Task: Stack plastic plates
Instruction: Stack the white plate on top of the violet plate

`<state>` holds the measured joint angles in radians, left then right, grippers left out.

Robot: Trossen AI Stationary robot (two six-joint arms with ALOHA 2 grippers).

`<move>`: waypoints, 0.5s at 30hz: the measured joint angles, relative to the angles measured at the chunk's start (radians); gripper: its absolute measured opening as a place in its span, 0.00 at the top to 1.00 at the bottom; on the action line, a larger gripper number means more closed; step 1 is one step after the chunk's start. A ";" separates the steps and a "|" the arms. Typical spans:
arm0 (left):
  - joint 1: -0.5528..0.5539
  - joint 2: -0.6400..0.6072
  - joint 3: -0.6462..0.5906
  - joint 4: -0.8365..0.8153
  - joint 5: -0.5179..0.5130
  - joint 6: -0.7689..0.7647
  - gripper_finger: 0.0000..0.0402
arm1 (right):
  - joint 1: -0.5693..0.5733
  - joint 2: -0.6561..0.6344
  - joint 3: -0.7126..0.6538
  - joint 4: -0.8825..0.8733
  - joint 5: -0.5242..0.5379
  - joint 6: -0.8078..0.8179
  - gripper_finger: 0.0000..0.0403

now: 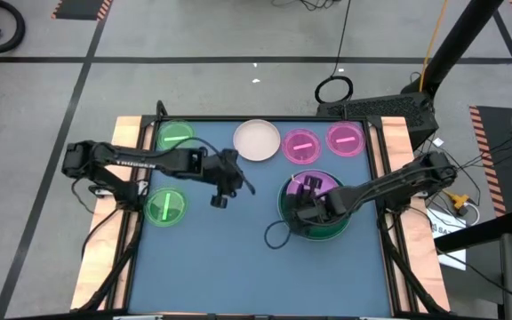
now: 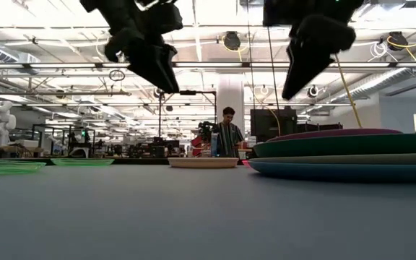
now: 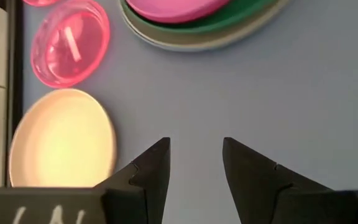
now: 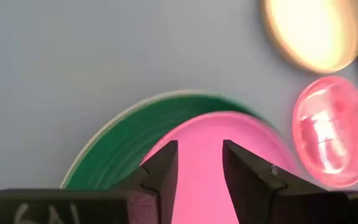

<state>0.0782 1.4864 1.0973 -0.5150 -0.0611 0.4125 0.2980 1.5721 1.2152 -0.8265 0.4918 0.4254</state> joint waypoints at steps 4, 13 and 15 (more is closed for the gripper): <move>0.073 0.028 0.000 0.068 0.035 0.032 0.62 | 0.027 -0.047 0.000 0.049 0.058 -0.029 0.70; 0.206 0.204 0.000 0.236 0.063 0.063 0.62 | 0.097 -0.075 0.000 0.116 0.063 -0.086 0.70; 0.223 0.248 -0.001 0.268 0.069 0.074 0.62 | 0.105 -0.074 0.000 0.117 0.065 -0.097 0.70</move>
<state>0.3010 1.7340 1.0966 -0.2473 0.0075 0.4863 0.4032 1.4977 1.2156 -0.7094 0.5564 0.3282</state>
